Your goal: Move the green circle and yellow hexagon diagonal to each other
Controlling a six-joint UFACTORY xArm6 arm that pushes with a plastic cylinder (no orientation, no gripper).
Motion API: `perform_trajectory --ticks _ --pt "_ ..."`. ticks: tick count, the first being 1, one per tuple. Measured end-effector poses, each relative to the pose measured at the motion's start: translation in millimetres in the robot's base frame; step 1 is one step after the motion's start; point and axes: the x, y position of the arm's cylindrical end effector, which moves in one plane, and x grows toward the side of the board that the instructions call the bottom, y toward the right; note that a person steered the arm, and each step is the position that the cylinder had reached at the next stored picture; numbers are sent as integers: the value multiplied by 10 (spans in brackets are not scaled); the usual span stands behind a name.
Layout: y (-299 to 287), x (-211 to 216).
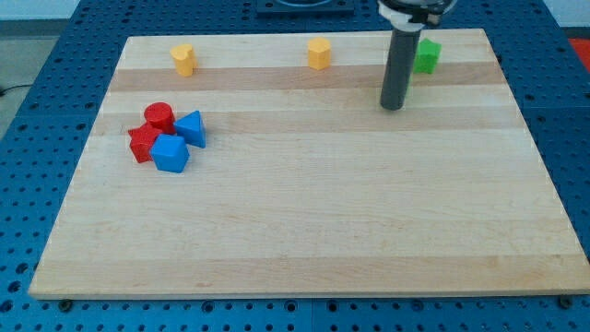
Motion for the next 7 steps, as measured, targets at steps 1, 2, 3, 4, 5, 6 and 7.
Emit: perform_trajectory --ticks 1,2,3,4,5,6,7 --pt "44 -112" --pt "32 -112" --pt "-251 -103" --pt "-875 -103" --pt "-1554 -104" --pt "-1630 -445" --pt "-1630 -775"
